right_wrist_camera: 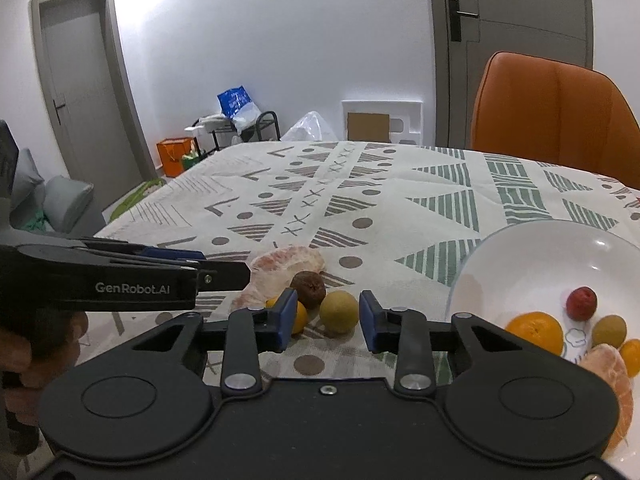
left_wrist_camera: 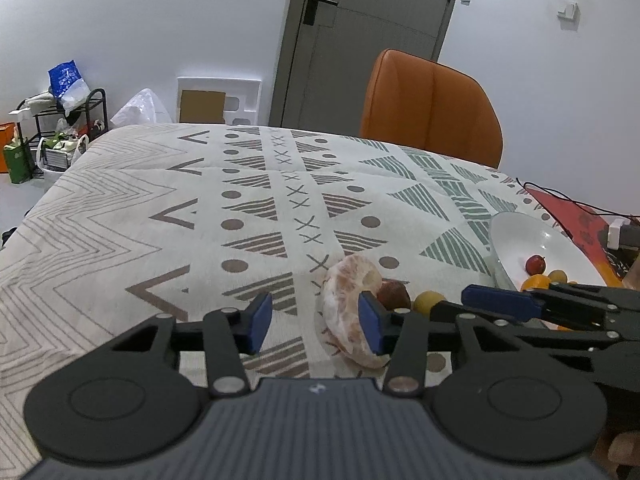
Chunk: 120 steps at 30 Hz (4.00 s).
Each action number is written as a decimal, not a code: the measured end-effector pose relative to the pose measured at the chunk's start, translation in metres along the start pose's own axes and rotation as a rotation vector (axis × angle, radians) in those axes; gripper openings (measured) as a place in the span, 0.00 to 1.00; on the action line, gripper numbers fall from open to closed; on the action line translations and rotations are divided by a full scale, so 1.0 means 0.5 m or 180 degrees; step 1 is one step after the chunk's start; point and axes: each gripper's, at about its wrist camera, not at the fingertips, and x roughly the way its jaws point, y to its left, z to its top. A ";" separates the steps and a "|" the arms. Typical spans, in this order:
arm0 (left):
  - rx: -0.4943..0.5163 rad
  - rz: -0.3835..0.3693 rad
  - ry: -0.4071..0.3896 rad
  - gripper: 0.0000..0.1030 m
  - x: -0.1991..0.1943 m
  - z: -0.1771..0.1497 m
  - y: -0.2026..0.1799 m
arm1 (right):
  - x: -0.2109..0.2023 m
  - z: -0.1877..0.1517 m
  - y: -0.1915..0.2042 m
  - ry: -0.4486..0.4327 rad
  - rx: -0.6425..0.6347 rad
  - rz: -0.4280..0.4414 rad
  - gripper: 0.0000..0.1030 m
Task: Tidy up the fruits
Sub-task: 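Close the right tool on the greenish round fruit while the left grasps the pomelo piece, then drop the green fruit into the bowl with the right tool while the left drops the pomelo piece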
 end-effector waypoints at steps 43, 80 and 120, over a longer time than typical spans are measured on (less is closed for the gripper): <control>0.0500 0.0198 0.0159 0.37 0.076 0.000 -0.077 | -0.100 0.005 -0.056 -0.0347 0.0152 -0.0212 0.23; 0.0619 -0.0058 -0.0262 0.35 -0.003 0.031 -0.221 | -0.214 -0.074 -0.211 -0.0562 0.0649 -0.0624 0.23; 0.0764 -0.0207 -0.0268 0.39 -0.015 0.034 -0.279 | -0.243 -0.090 -0.214 -0.0585 0.0707 -0.0639 0.35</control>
